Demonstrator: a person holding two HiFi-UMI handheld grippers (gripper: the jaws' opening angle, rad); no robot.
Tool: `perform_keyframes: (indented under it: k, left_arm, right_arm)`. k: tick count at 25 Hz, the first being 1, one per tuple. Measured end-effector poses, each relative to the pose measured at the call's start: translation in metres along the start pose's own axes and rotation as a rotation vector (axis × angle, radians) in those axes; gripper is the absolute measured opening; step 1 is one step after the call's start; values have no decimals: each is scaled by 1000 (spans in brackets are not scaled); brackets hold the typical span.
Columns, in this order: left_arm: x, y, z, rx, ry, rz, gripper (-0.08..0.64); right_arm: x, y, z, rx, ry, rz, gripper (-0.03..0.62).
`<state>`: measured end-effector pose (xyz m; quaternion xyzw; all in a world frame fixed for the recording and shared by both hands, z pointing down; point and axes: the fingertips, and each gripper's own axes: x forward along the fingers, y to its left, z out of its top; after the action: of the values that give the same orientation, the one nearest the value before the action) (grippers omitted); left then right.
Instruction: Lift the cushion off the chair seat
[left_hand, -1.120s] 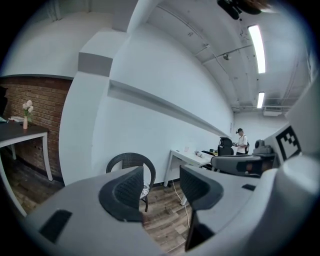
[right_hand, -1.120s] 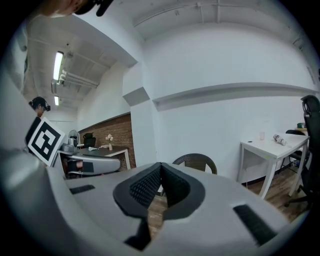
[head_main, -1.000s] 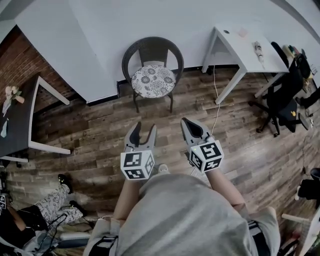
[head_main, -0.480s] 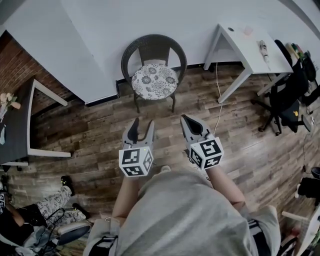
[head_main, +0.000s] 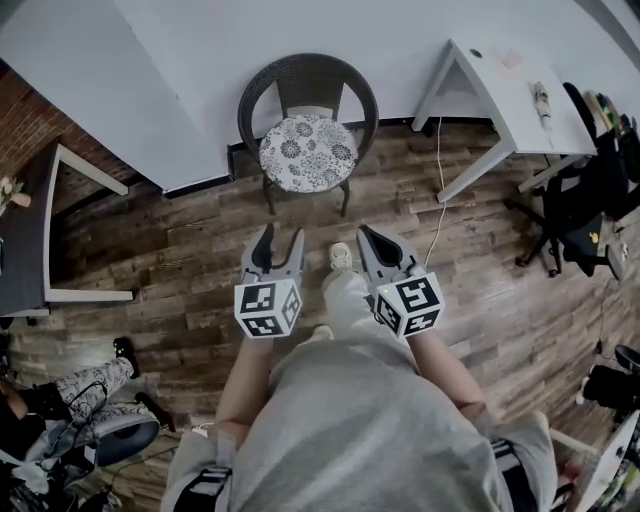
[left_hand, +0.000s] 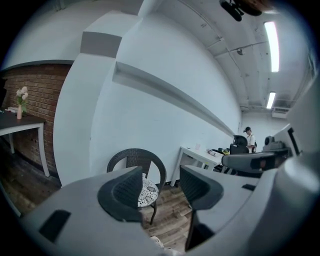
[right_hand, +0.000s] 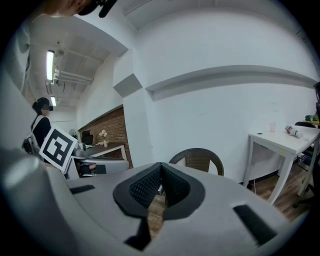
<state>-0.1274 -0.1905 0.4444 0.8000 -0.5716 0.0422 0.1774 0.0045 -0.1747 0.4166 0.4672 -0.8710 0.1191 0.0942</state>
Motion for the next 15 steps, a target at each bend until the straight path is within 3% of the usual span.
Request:
perform_keyframes:
  k: [8,15]
  left_arm:
    - [71,0,-22,-30,56,41,217]
    - [146,31,-59,-61,134,85,217]
  right_arm:
    - [45,-56,8,14,6,72,0]
    - [106,-87,-18,30,80,129,0]
